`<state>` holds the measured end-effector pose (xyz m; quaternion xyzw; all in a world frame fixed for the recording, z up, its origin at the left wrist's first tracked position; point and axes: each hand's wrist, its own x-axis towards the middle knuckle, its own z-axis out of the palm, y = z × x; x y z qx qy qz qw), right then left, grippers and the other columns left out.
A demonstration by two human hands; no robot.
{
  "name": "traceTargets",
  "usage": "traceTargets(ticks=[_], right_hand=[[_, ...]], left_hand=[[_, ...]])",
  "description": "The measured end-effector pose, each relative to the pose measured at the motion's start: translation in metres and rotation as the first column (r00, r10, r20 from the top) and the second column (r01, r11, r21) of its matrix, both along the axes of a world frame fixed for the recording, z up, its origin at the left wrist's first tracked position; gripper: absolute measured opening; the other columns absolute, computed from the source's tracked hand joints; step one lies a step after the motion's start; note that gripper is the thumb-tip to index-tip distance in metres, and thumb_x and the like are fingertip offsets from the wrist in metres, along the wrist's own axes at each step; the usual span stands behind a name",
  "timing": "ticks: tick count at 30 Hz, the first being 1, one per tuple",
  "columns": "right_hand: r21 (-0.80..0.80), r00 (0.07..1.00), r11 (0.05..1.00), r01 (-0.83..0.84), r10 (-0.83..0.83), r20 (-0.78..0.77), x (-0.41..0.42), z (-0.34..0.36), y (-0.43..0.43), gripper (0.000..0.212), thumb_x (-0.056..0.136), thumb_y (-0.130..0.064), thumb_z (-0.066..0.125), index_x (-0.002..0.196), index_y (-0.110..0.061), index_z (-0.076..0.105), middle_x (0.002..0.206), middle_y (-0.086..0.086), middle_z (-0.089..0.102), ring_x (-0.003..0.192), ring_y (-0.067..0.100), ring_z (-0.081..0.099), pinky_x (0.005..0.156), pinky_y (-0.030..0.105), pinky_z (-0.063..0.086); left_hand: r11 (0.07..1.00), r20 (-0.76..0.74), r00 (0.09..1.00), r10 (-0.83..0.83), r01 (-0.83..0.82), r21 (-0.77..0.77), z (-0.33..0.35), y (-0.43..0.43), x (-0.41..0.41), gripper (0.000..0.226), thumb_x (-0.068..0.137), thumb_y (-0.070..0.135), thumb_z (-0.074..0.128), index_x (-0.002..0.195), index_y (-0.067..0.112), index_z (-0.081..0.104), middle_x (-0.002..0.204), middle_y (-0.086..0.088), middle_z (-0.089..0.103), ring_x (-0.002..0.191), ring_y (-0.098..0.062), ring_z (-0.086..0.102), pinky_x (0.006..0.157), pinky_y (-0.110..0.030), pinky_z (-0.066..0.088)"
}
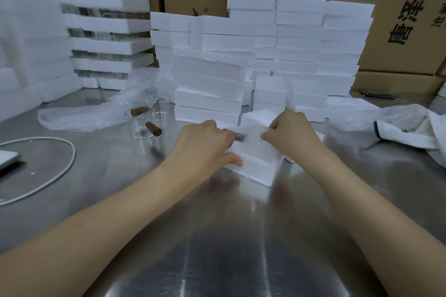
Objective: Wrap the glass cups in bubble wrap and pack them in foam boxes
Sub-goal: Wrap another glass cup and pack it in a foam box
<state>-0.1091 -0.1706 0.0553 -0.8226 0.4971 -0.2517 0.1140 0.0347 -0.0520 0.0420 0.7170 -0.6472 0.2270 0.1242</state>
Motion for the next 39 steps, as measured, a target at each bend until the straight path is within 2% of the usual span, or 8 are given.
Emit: traceTargets(ticks=[5,9,17,20,23,29,34,39], right_hand=[[-0.054,0.965,0.998,-0.015,0.029,0.260,-0.003,-0.006,-0.002,0.041,0.091,-0.035,0.058,0.056,-0.014,0.060,0.045,-0.007,0.051,0.055,0.020,0.047,0.051,0.028,0.033],[-0.280,0.945,0.945,0.171,-0.077,0.317,-0.013,-0.011,-0.016,0.036,0.095,-0.033,0.046,0.085,-0.008,0.069,0.092,0.005,0.066,0.089,0.027,0.058,0.065,0.032,0.042],[-0.140,0.992,0.984,-0.107,0.116,0.055,-0.023,-0.043,-0.042,0.034,0.095,-0.045,0.050,0.113,-0.022,0.066,0.143,0.000,0.041,0.140,0.020,0.024,0.118,0.049,0.008],[-0.070,0.993,0.997,-0.036,0.043,0.107,-0.024,-0.044,-0.046,0.033,0.093,-0.055,0.046,0.084,-0.030,0.065,0.124,-0.014,0.042,0.136,0.012,0.024,0.116,0.055,-0.004],[-0.036,0.987,0.996,-0.082,0.086,0.137,-0.029,-0.046,-0.051,0.038,0.093,-0.051,0.047,0.065,-0.028,0.059,0.094,-0.014,0.048,0.118,0.024,0.041,0.103,0.046,0.030],[0.114,0.945,0.970,-0.214,0.177,0.274,-0.032,-0.051,-0.058,0.011,0.087,-0.038,0.061,0.098,-0.037,0.061,0.146,-0.007,0.033,0.136,0.003,0.012,0.104,0.023,0.015],[0.033,0.971,0.985,-0.167,0.158,0.179,-0.035,-0.057,-0.064,0.034,0.081,-0.022,0.070,0.113,-0.019,0.060,0.150,0.003,0.027,0.141,0.015,0.010,0.103,0.019,0.013],[-0.048,0.681,0.999,-0.013,0.044,0.731,-0.037,-0.040,-0.052,0.029,0.086,-0.044,0.063,0.104,-0.025,0.049,0.099,-0.013,0.051,0.092,0.002,0.050,0.084,0.024,0.038]], left_hand=[[0.999,-0.043,0.999,-0.011,0.009,-0.049,0.001,0.000,0.005,0.044,0.078,0.069,0.057,0.087,0.026,0.061,0.066,0.009,0.035,0.072,-0.019,0.045,0.060,-0.028,0.028],[0.969,-0.083,0.988,-0.133,0.111,-0.222,0.002,0.000,0.018,0.045,0.073,0.070,0.058,0.079,0.025,0.054,0.083,0.011,0.050,0.083,-0.013,0.052,0.054,-0.024,0.026],[0.979,-0.741,0.666,-0.084,0.193,0.062,-0.018,-0.006,0.055,0.055,0.089,0.061,0.044,0.136,0.031,0.043,0.145,0.017,0.038,0.129,-0.002,0.034,0.097,-0.021,0.025],[0.972,-0.766,0.632,-0.120,0.230,0.038,-0.022,-0.009,0.060,0.041,0.094,0.052,0.046,0.131,0.034,0.049,0.140,0.020,0.040,0.122,0.006,0.034,0.097,-0.017,0.022],[0.972,-0.756,0.641,-0.133,0.234,0.028,-0.022,-0.012,0.059,0.023,0.096,0.044,0.047,0.115,0.036,0.057,0.132,0.017,0.043,0.119,0.005,0.037,0.094,-0.014,0.021],[0.977,-0.735,0.664,-0.140,0.215,0.007,-0.025,-0.016,0.058,0.023,0.098,0.044,0.045,0.113,0.032,0.058,0.128,0.015,0.044,0.113,0.004,0.039,0.080,0.008,0.020],[0.918,-0.776,0.624,-0.091,0.355,0.178,-0.020,-0.008,0.073,0.062,0.073,0.069,0.054,0.131,0.048,0.042,0.144,0.031,0.024,0.129,0.010,0.025,0.101,-0.013,0.019],[0.897,-0.874,0.482,-0.055,0.409,0.169,-0.019,-0.003,0.090,0.093,0.057,0.059,0.078,0.138,0.055,0.033,0.134,0.039,0.033,0.127,0.006,0.037,0.089,-0.006,0.036]])
